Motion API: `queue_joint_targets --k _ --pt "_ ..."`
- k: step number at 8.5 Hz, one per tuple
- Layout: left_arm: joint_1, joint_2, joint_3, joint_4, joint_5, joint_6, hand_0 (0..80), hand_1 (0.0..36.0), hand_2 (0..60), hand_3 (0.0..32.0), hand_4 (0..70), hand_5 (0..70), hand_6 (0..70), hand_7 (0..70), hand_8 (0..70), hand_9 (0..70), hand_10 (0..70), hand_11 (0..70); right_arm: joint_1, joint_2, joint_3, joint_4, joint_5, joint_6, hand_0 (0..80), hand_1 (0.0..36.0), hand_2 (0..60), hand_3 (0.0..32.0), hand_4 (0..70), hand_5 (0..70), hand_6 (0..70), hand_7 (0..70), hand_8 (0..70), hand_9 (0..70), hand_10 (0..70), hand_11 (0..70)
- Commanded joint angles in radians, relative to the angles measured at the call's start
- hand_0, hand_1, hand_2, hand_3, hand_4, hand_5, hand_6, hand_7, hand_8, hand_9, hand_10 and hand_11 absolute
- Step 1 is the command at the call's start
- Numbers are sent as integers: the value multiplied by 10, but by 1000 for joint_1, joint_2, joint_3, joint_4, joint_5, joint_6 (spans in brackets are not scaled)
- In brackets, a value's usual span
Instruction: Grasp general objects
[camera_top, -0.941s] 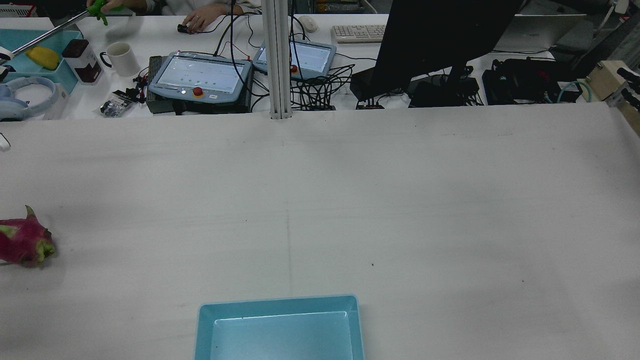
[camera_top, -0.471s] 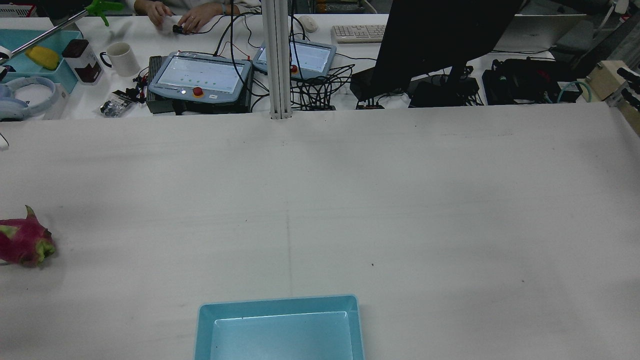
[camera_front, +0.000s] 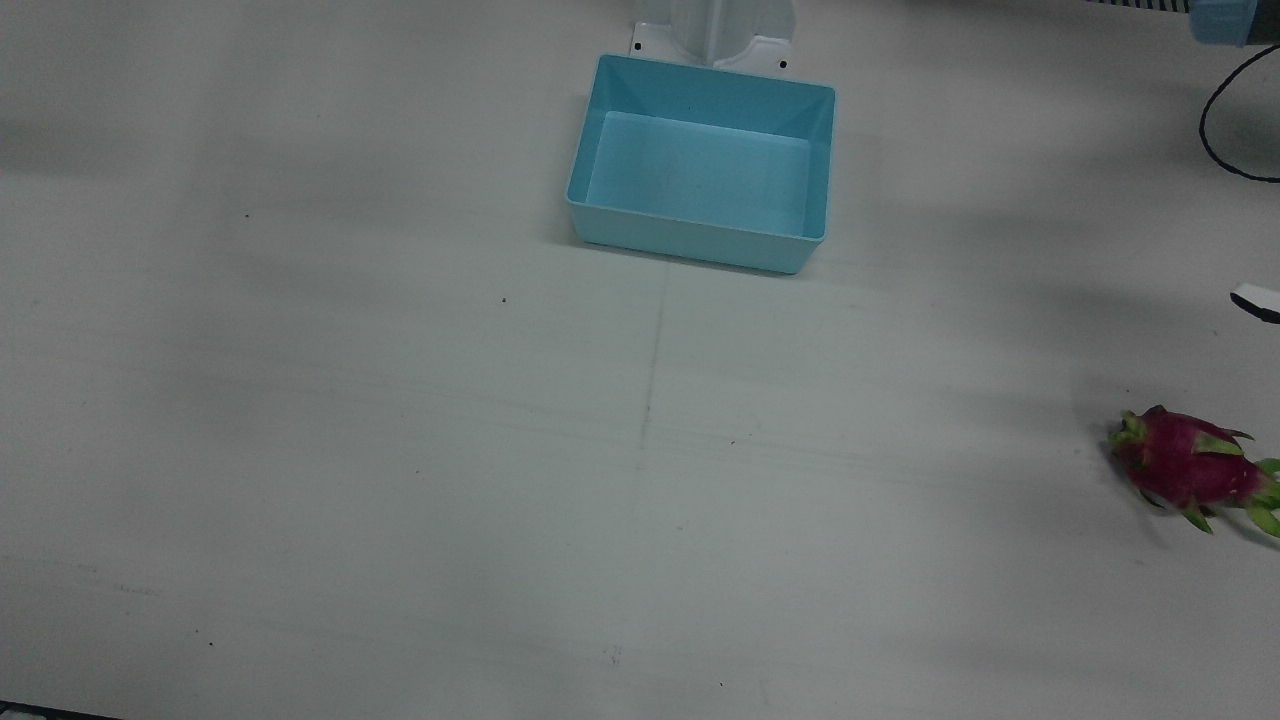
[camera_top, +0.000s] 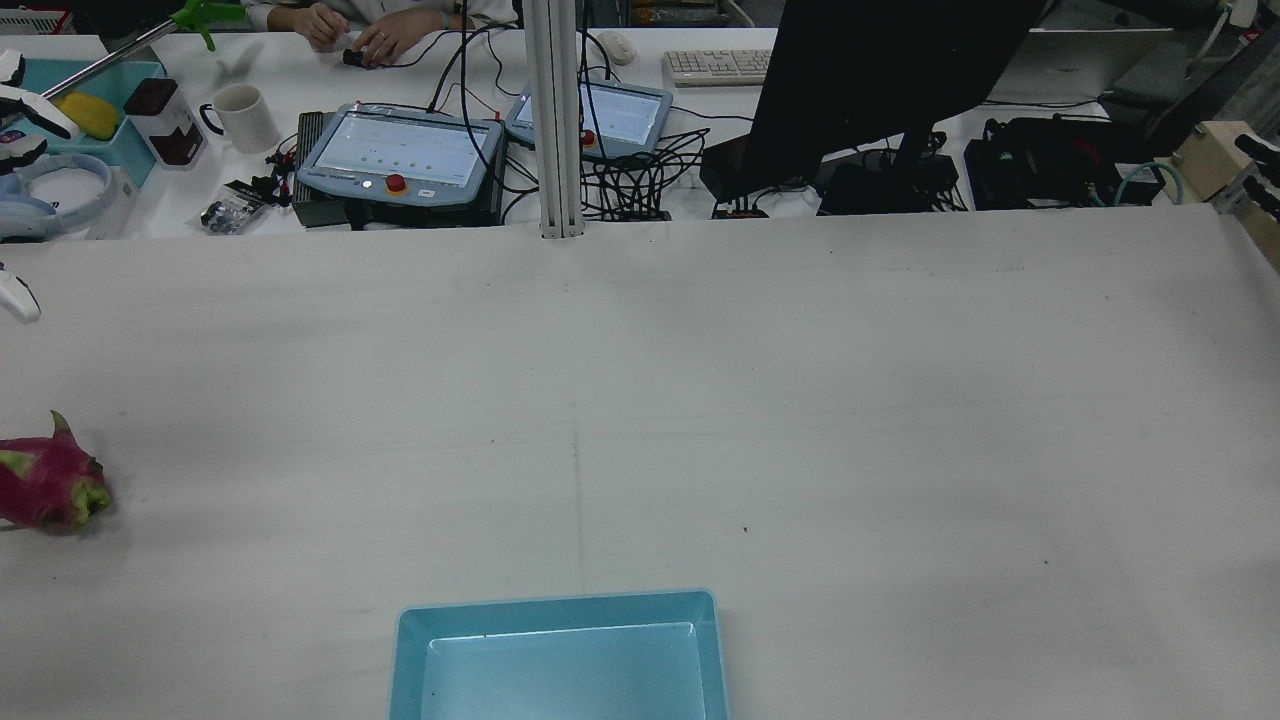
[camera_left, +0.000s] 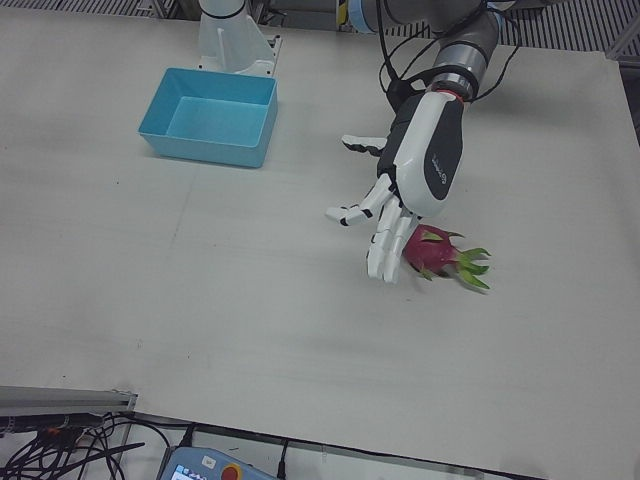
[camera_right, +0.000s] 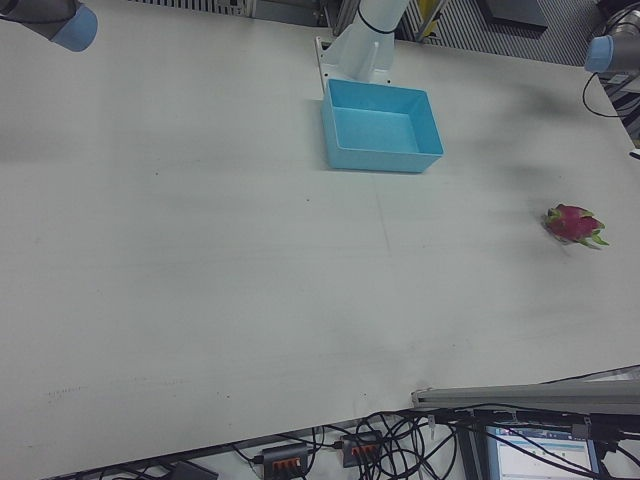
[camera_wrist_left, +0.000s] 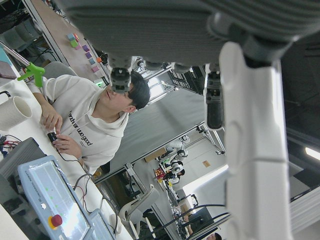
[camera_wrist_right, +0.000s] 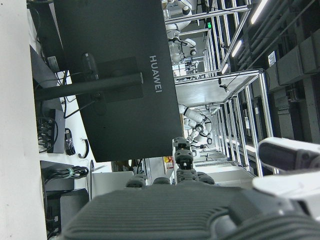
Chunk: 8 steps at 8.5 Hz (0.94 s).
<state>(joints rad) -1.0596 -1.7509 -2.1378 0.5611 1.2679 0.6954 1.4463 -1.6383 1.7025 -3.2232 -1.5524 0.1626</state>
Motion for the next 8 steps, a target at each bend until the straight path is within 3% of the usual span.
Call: queue_joint_targets --k 1,2,3,4,5,6,8 --pt "-5 8 -50 43 57 415 645 244 0 0 110 182 7 103 0 6 2 31 0 0 0 0 0 0 0 0 0 0 0 0 0 0 0 0 0 0" --pt "-2 20 -50 25 56 508 700 260 0 0 121 220 23 155 1 17 13 50 0 0 0 0 0 0 0 0 0 0 0 0 0 0 0 0 0 0" --pt "22 13 -37 98 76 624 793 301 55 0 149 248 37 197 21 35 54 112 0 0 0 0 0 0 0 0 0 0 0 0 0 0 0 0 0 0" --pt "24 20 -5 71 85 701 609 251 52 0 89 29 0 68 5 1 38 83 0 0 0 0 0 0 0 0 0 0 0 0 0 0 0 0 0 0" --pt "24 39 31 33 105 742 637 283 66 62 37 0 0 11 0 0 1 25 0 0 0 0 0 0 0 0 0 0 0 0 0 0 0 0 0 0" --pt "17 86 32 1 140 801 623 275 44 130 0 0 0 0 0 0 0 0 0 0 0 0 0 0 0 0 0 0 0 0 0 0 0 0 0 0" --pt "18 129 58 -23 213 901 662 314 91 162 0 0 0 0 0 0 0 0 0 0 0 0 0 0 0 0 0 0 0 0 0 0 0 0 0 0"
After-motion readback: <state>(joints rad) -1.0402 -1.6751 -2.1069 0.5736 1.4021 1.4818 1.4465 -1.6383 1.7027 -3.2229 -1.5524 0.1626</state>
